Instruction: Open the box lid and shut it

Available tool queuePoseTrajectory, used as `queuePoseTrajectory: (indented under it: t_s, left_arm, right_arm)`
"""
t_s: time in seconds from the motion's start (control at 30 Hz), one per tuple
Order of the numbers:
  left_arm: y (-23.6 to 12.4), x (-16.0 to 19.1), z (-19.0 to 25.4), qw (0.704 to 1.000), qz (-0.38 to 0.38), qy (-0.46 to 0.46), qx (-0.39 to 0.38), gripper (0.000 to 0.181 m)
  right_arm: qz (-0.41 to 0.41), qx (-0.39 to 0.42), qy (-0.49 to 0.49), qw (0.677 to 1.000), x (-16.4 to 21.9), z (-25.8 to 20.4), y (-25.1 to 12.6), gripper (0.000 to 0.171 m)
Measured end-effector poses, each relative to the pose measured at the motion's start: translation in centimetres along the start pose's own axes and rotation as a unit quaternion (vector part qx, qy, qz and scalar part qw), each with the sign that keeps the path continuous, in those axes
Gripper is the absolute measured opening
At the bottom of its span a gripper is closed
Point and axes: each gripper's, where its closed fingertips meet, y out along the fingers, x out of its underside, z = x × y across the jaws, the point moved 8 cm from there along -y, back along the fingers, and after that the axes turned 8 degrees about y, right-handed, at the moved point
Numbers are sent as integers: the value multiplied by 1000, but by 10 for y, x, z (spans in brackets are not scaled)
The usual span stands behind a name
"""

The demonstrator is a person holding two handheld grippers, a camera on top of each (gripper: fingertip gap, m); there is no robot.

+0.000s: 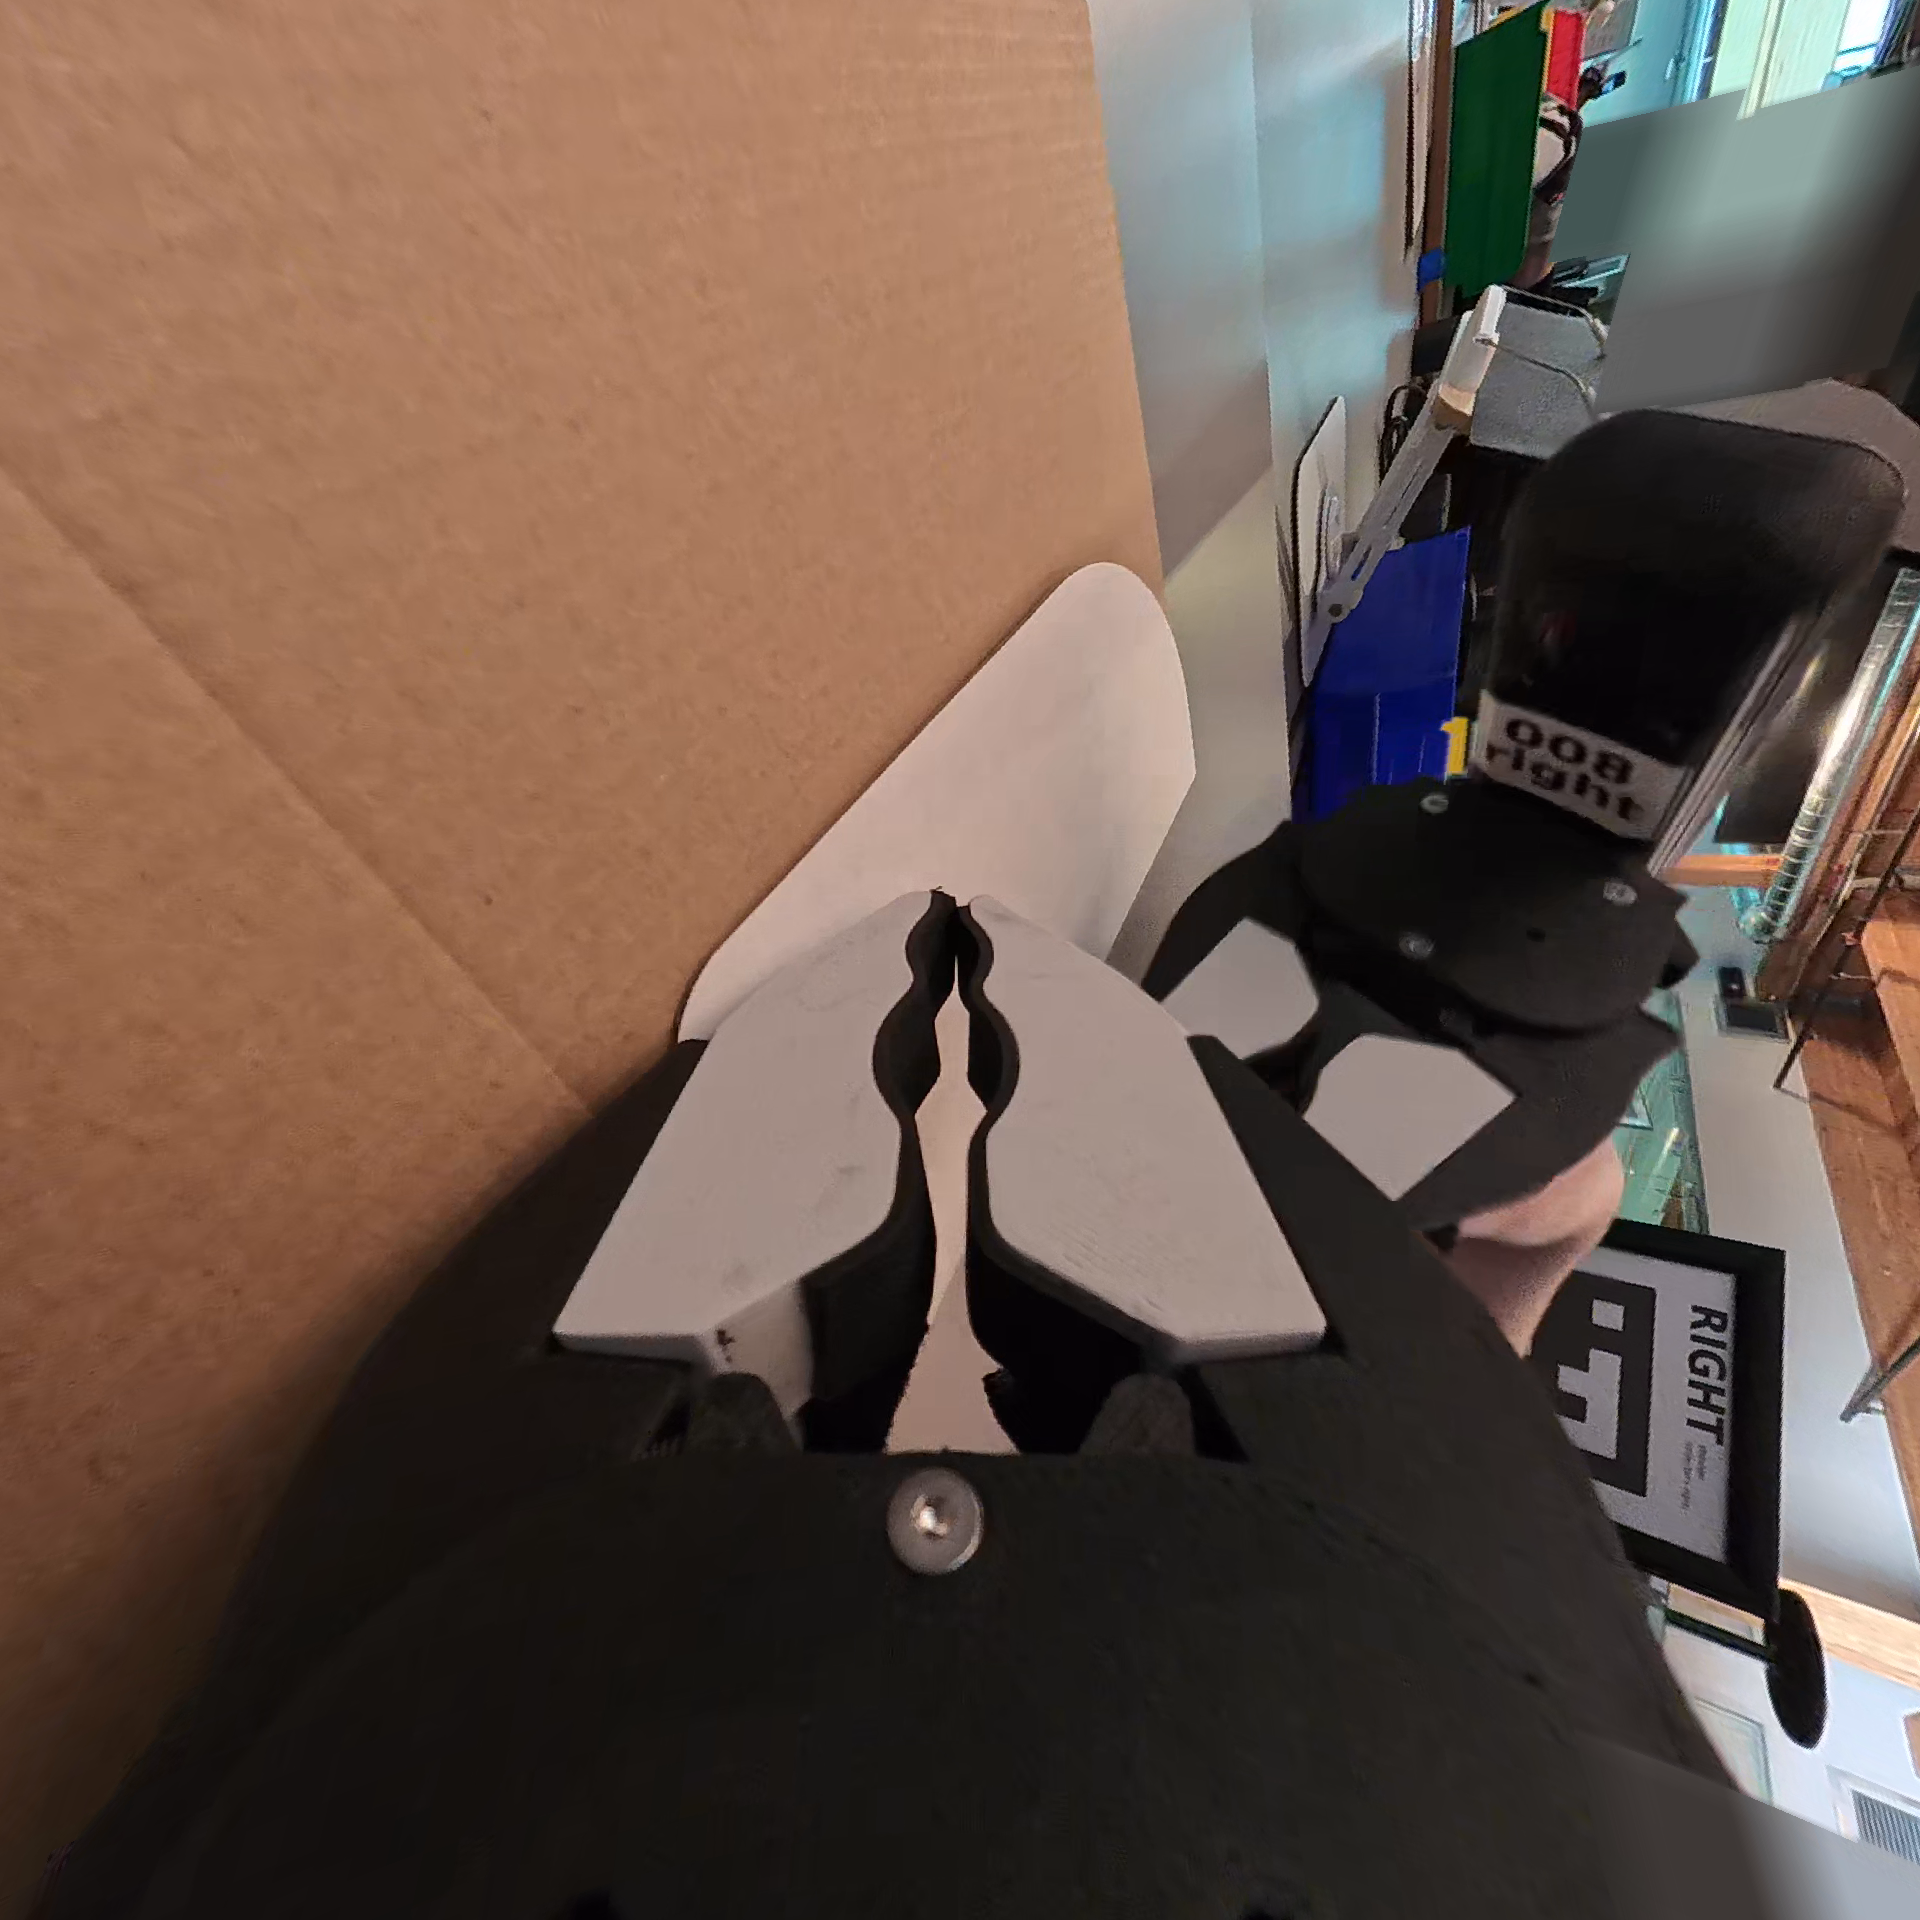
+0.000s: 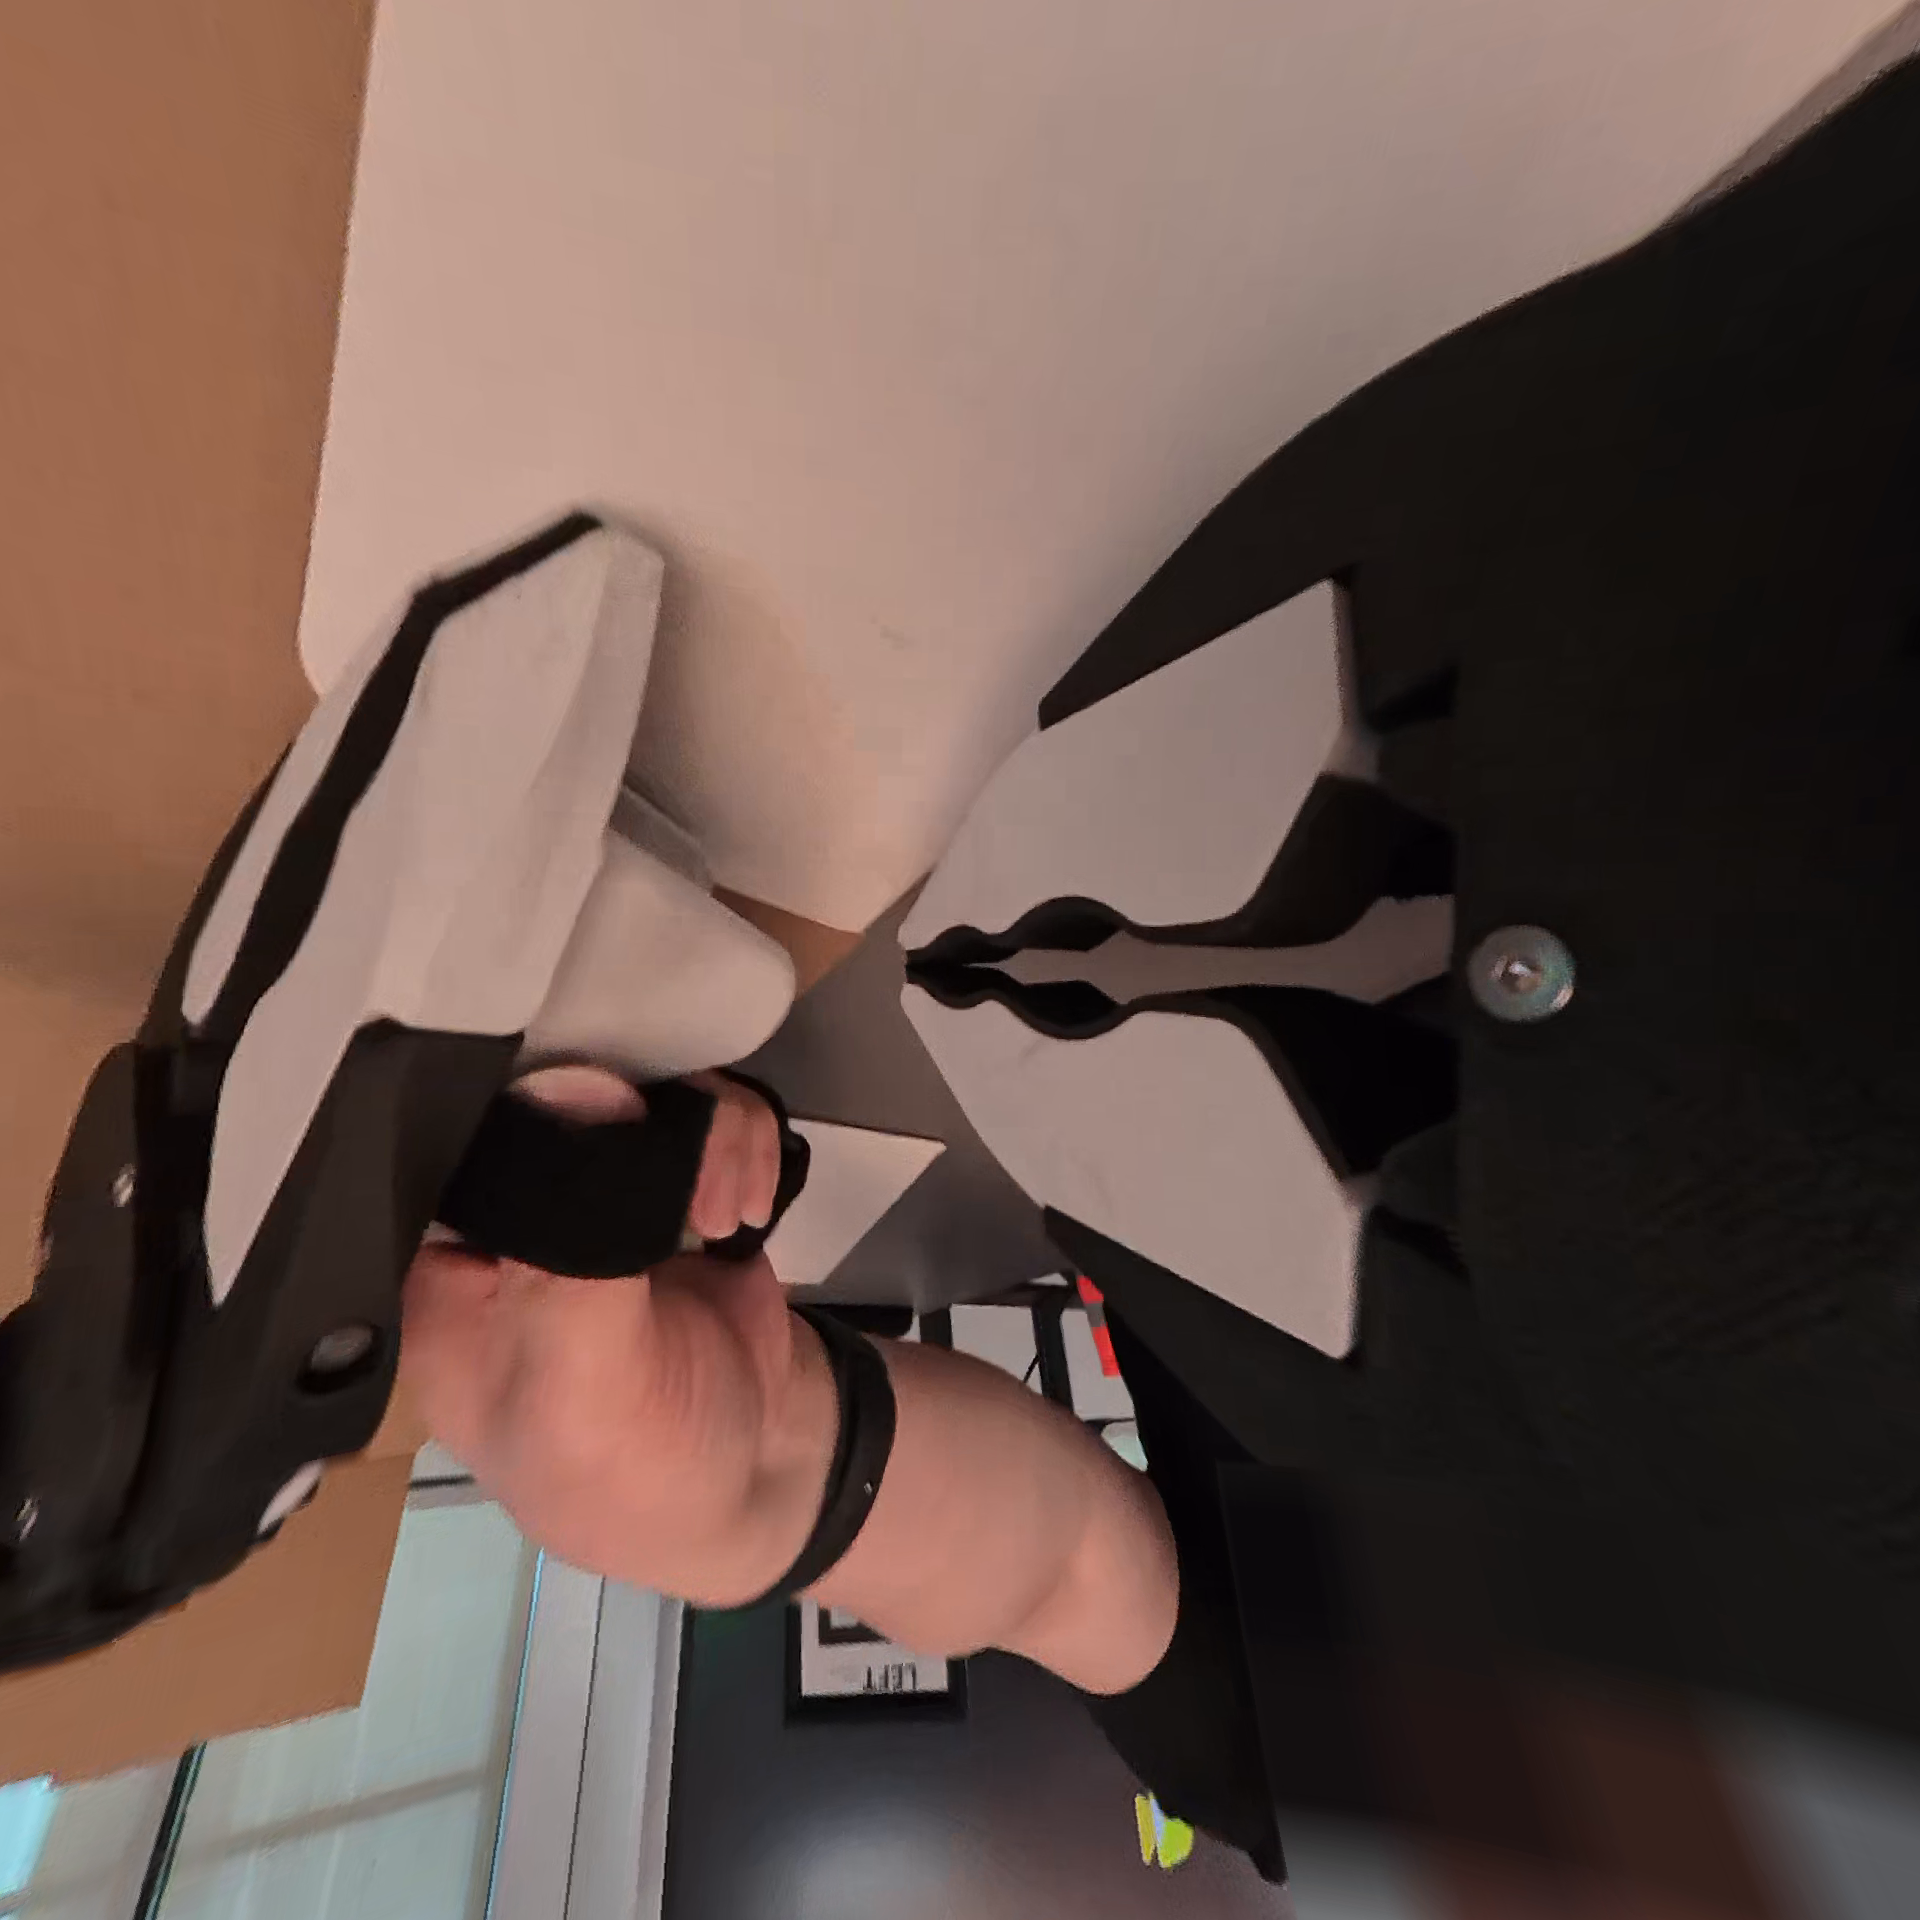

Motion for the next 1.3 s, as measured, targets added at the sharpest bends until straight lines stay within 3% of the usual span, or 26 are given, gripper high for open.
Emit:
queuePoseTrajectory:
  t_s: [0.23,0.37,0.53,0.73,0.8,0.87,0.93,1.0,1.1,1.2,1.3]
  left_arm:
    - [-6,2,6,1000,26,-8,13,0]
    - [-43,17,26,999,8,50,1,0]
    - [-135,81,51,988,10,146,-47,2]
    - [-269,181,39,971,106,160,-142,17]
    - [-316,208,29,943,154,174,-238,26]
    - [-362,233,14,896,205,169,-356,38]
    - [-394,255,-6,866,241,136,-415,50]
    - [-402,268,-24,894,253,84,-361,62]
    - [-392,274,-49,941,233,15,-243,60]
    - [-381,272,-64,961,225,-10,-160,47]
    - [-373,265,-63,969,242,-14,-41,11]
  right_arm:
    - [12,-2,24,1000,4,10,12,1]
    - [8,16,15,1000,4,8,12,1]
    - [15,-16,18,1000,5,11,11,1]
    - [15,0,13,1000,5,8,11,1]
    - [17,11,9,1000,6,7,11,1]
    - [20,19,9,1000,6,6,11,1]
    - [21,28,8,999,6,4,12,1]
    - [20,39,5,999,7,3,12,1]
    - [23,57,-1,998,9,0,12,0]
    - [11,77,-10,997,15,1,14,0]
    - [26,84,-30,996,19,0,15,0]
